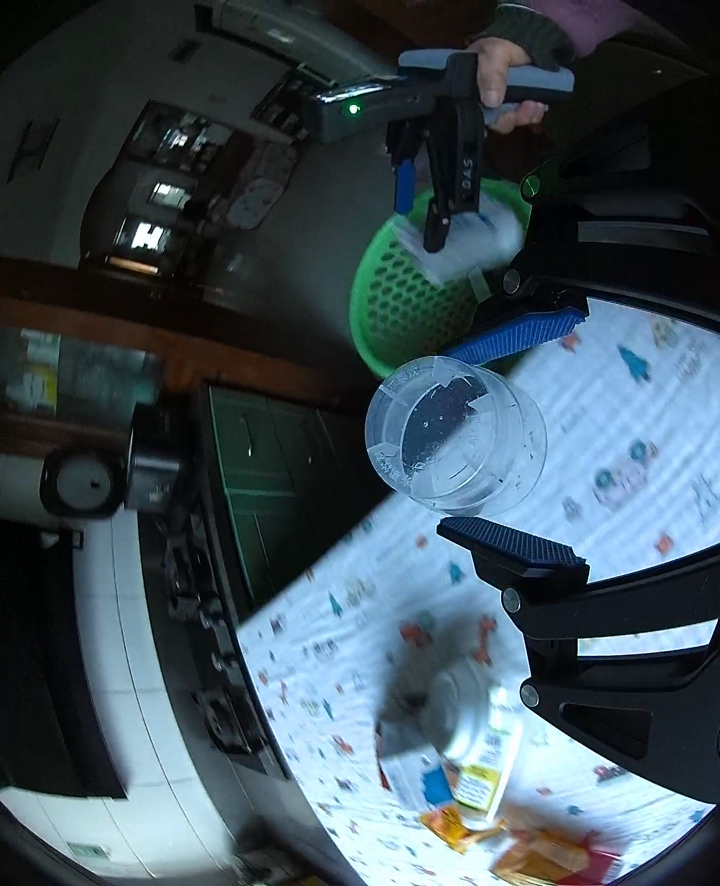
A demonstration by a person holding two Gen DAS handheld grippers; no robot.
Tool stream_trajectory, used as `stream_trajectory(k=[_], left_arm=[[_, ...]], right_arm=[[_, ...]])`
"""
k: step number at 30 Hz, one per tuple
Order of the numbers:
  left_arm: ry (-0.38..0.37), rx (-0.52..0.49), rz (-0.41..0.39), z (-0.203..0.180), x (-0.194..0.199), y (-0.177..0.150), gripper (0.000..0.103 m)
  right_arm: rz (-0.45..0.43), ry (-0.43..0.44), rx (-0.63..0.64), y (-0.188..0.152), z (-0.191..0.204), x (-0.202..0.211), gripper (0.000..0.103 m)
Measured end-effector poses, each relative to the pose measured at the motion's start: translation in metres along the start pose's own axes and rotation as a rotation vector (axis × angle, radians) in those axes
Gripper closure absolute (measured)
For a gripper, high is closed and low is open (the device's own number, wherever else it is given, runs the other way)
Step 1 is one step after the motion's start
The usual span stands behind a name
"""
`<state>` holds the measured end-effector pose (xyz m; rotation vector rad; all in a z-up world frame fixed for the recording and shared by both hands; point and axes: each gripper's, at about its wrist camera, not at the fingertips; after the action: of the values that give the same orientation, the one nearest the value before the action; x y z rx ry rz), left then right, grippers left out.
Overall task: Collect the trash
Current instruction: 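Release the carton into the green basket with the right tool while the left tool drops the cup, then move both tools back over the table toward the orange bottle and red snack bag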
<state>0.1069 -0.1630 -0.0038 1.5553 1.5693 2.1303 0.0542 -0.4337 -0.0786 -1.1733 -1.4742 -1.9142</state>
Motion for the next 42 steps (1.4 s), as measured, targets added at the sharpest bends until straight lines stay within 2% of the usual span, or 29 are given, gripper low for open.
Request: stream_trajectory(k=[2, 10, 26, 30, 34, 42], left_arm=[[-0.015, -0.016, -0.002, -0.011, -0.007, 0.007, 0.047], [-0.071, -0.056, 0.021, -0.045, -0.038, 0.025, 0.047], [-0.151, -0.115, 0.112, -0.11, -0.103, 0.037, 0.045], [-0.157, -0.12, 0.126, -0.119, -0.11, 0.035, 0.044], [-0.164, -0.106, 0.126, -0.12, -0.11, 0.031, 0.033], [-0.149, -0.075, 0.105, -0.109, -0.087, 0.023, 0.033]], right_arm=[[-0.004, -0.008, -0.017, -0.001, -0.006, 0.001, 0.032], [-0.03, -0.002, -0.051, -0.01, -0.02, 0.02, 0.03], [-0.117, -0.026, -0.104, -0.038, -0.045, 0.076, 0.025], [-0.118, -0.029, -0.12, -0.045, -0.05, 0.08, 0.025], [-0.12, -0.031, -0.126, -0.05, -0.052, 0.084, 0.025], [-0.135, -0.007, -0.11, -0.053, -0.043, 0.091, 0.025]])
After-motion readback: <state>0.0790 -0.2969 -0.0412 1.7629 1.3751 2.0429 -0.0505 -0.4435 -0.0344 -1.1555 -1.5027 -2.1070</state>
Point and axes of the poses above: each gripper's, at about its wrist camera, not at the fingertips, and x roughly against the way its jaws point, z to its left, y to its top, and after that the axes turned 7 degrees about -x, right-handed
